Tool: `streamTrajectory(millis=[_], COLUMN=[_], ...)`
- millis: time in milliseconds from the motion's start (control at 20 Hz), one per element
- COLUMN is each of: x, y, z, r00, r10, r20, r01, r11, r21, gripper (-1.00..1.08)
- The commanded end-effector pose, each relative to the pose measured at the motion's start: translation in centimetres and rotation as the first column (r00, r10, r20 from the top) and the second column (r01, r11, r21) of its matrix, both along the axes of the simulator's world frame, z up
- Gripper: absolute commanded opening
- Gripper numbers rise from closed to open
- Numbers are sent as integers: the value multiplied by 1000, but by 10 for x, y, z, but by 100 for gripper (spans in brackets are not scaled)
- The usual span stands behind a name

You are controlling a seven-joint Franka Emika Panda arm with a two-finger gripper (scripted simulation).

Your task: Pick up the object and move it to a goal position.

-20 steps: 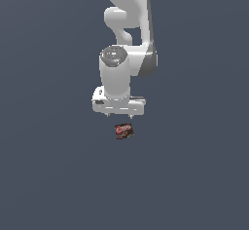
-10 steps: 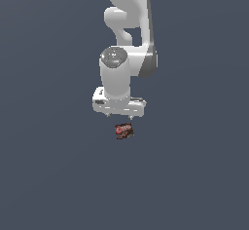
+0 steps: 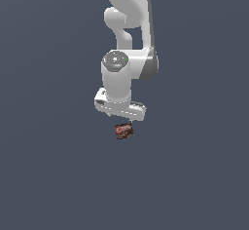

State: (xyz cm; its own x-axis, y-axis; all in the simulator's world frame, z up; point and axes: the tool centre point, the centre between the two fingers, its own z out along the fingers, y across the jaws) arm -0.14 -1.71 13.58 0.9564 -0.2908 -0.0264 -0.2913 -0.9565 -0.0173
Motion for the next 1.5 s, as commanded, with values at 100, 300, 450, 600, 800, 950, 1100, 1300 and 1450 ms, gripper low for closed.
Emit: streamTrajectory(millis=[100,300,450,600,800,950,1100,1300,1450], x=[1,1,1,2,2,2,2,3,3], y=[3,5,7,8,10,11,13,14,15], z=[-8,-15,-21,-27,-34,-39,-45,-52,-56], r00=[994,976,954,926,879,837,790,718,660], r10=[-112,-220,-299,-377,-476,-547,-614,-696,-752], r20=[-2,-4,-4,-4,-4,-2,0,3,7], r01=[112,220,299,377,476,547,614,696,752], r11=[994,976,954,926,879,837,789,718,659], r21=[-1,-3,-5,-8,-11,-14,-17,-20,-22], gripper=[100,100,100,100,100,100,100,100,100])
